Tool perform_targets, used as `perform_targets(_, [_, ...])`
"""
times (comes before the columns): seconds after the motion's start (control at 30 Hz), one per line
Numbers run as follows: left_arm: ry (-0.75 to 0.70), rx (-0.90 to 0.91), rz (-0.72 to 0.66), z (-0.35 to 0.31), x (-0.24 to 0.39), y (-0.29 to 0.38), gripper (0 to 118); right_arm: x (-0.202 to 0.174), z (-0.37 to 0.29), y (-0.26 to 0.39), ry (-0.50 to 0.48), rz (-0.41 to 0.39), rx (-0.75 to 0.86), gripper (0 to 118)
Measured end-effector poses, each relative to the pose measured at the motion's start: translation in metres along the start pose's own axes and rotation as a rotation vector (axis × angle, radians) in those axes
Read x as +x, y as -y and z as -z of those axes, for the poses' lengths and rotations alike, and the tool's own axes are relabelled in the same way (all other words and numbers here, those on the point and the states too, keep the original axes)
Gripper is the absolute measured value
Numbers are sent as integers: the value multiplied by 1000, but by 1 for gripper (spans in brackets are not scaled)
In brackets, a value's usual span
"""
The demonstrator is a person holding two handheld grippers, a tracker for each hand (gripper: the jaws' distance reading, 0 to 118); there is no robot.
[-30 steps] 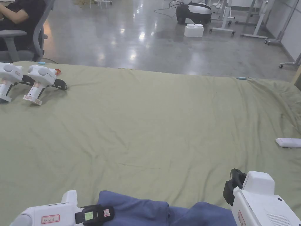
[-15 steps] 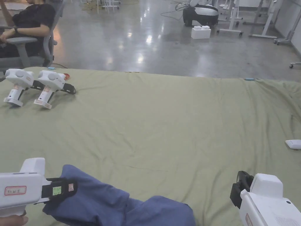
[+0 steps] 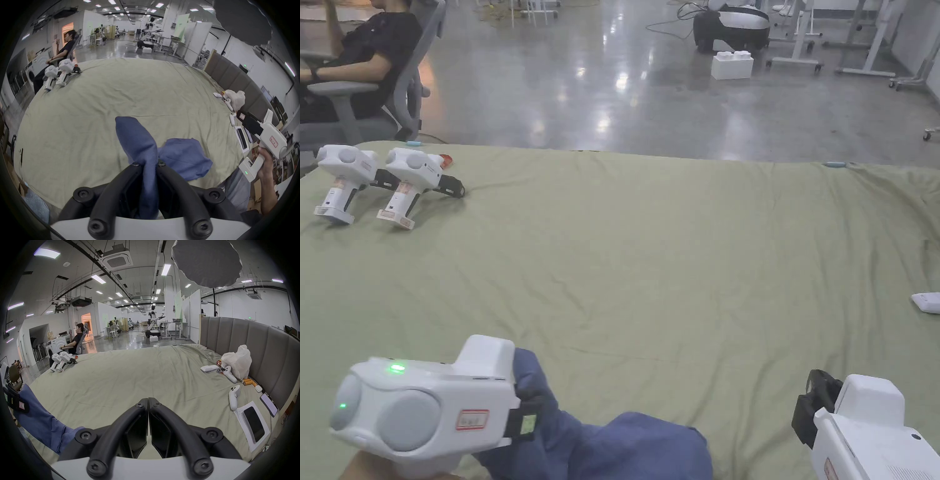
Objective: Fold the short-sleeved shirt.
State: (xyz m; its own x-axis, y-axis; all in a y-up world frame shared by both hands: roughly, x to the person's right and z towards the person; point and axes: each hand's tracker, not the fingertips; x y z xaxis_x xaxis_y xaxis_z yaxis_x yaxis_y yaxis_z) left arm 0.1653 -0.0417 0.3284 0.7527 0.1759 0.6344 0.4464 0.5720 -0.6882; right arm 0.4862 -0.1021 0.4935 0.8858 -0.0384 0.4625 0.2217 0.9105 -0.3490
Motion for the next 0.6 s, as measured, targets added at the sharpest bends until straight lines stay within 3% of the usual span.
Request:
perform_targets(0.3, [126,-28,10,36,57,-5,8,8,-3,7,17,11,-17,0])
perform_targets(0.6, [138,-132,-63,130,106,12,8,16,-5,11,33,31,-31,0])
